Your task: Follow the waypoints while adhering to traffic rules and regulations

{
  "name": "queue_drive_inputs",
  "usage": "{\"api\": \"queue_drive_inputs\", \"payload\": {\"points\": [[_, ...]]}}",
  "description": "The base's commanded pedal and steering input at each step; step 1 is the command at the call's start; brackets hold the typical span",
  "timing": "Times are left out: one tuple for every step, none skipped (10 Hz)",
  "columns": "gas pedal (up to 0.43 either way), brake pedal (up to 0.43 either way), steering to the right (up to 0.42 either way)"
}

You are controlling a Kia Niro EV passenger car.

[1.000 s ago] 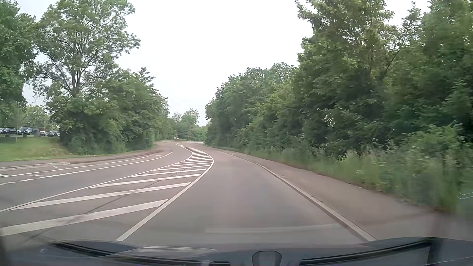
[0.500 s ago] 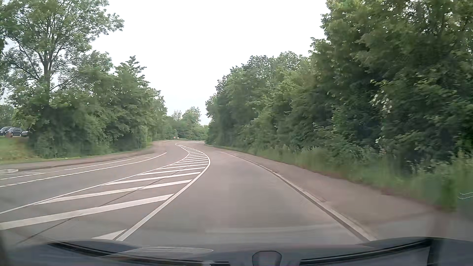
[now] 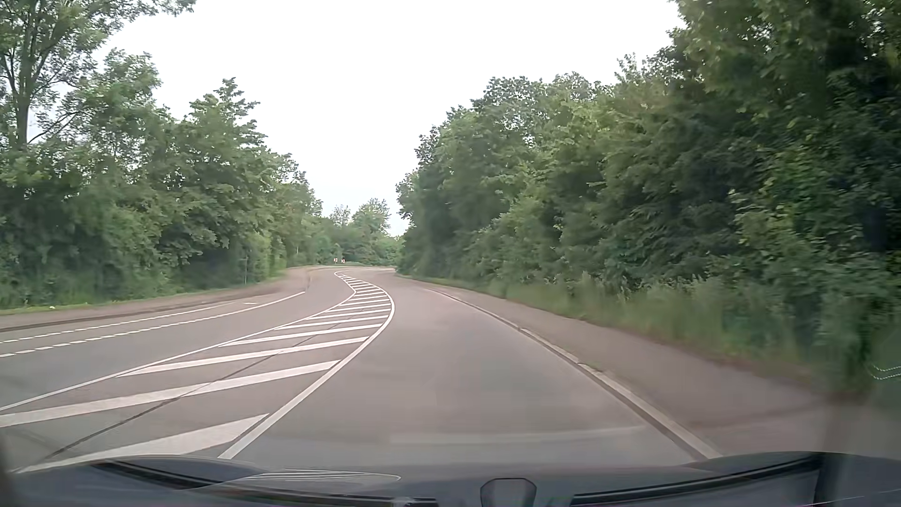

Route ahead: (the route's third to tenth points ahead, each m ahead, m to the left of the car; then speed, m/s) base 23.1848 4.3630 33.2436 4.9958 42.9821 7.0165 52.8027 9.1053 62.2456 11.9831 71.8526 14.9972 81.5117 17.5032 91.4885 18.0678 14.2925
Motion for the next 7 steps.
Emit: {"api": "queue_drive_inputs", "payload": {"points": [[0.0, 0.0, -0.016], [0.0, 0.0, -0.018], [0.0, 0.0, -0.018], [0.0, 0.0, -0.018], [0.0, 0.0, -0.019], [0.0, 0.0, -0.019], [0.0, 0.0, -0.019]]}}
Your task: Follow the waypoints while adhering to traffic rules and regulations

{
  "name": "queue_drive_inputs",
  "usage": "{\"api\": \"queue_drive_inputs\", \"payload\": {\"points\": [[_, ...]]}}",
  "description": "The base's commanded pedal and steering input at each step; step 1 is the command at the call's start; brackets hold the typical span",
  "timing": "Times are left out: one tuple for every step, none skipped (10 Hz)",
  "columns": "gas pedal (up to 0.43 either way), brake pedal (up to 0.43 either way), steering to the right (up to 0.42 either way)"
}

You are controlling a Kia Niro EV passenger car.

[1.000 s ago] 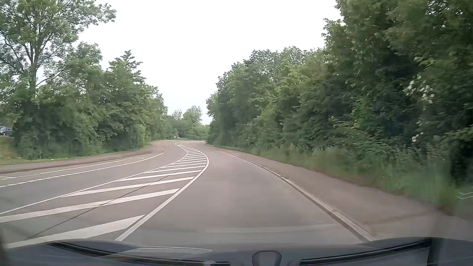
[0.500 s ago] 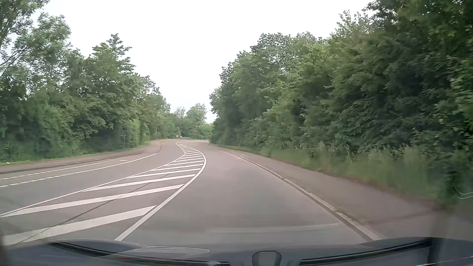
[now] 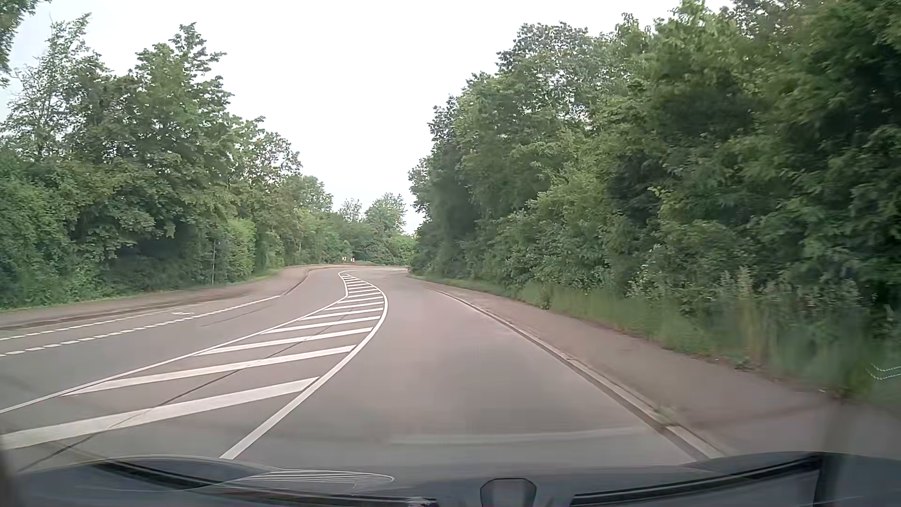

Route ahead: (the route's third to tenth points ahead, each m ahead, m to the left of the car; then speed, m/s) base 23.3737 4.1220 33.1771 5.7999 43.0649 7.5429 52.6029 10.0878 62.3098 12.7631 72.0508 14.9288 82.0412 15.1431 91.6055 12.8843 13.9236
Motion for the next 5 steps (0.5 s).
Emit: {"api": "queue_drive_inputs", "payload": {"points": [[0.0, 0.0, -0.02], [0.0, 0.0, -0.021], [0.0, 0.0, -0.022], [0.0, 0.0, -0.023], [0.0, 0.0, -0.023]]}}
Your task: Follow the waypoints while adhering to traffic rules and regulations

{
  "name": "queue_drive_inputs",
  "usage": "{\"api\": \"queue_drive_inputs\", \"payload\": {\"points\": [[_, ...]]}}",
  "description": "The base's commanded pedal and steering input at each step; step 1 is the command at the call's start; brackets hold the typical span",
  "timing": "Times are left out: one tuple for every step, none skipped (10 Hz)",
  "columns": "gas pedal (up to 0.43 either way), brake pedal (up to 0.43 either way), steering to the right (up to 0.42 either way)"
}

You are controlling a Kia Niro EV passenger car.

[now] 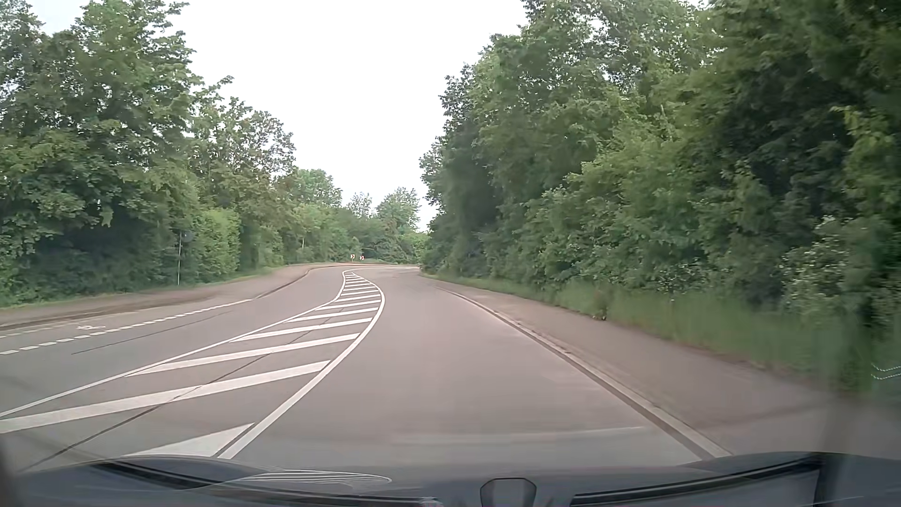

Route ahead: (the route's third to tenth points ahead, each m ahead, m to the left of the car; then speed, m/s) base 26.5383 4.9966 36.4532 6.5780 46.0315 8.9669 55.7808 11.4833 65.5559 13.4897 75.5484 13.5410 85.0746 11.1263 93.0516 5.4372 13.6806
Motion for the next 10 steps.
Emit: {"api": "queue_drive_inputs", "payload": {"points": [[0.0, 0.0, -0.024], [0.0, 0.0, -0.024], [0.0, 0.0, -0.024], [0.0, 0.0, -0.025], [0.0, 0.0, -0.025], [0.0, 0.0, -0.026], [0.0, 0.0, -0.026], [0.0, 0.0, -0.026], [0.0, 0.0, -0.026], [0.008, 0.0, -0.026]]}}
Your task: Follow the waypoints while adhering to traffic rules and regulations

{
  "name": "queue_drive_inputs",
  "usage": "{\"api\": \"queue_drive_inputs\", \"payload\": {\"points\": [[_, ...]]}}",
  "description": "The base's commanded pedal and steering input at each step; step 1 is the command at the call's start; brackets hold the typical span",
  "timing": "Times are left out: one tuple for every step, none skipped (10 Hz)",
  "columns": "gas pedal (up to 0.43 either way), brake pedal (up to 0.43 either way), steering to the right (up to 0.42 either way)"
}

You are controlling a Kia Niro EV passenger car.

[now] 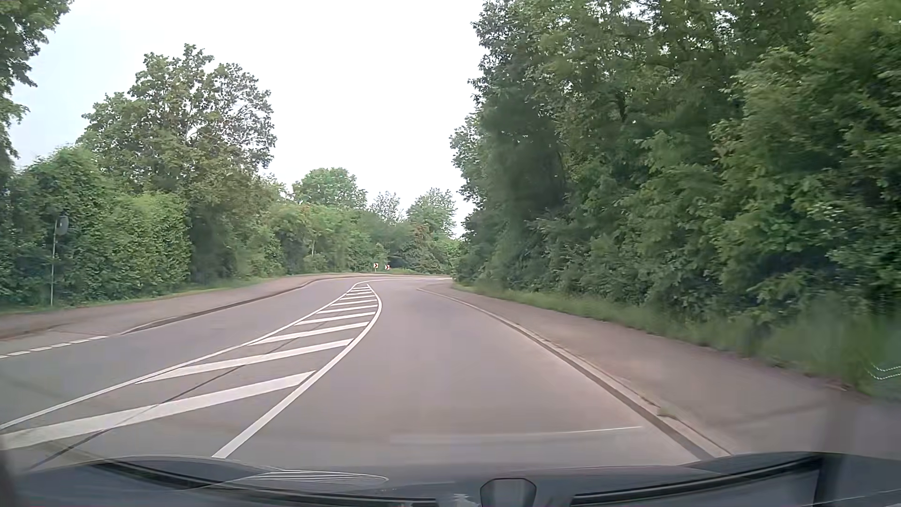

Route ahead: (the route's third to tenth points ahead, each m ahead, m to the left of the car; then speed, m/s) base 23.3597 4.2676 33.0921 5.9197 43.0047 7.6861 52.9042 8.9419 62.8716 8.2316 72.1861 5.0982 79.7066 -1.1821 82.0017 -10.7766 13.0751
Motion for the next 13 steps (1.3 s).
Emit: {"api": "queue_drive_inputs", "payload": {"points": [[0.028, 0.0, -0.026], [0.059, 0.0, -0.026], [0.067, 0.0, -0.026], [0.067, 0.0, -0.026], [0.067, 0.0, -0.025], [0.067, 0.0, -0.025], [0.067, 0.0, -0.025], [0.067, 0.0, -0.025], [0.067, 0.0, -0.025], [0.067, 0.0, -0.025], [0.067, 0.0, -0.025], [0.067, 0.0, -0.025], [0.067, 0.0, -0.025]]}}
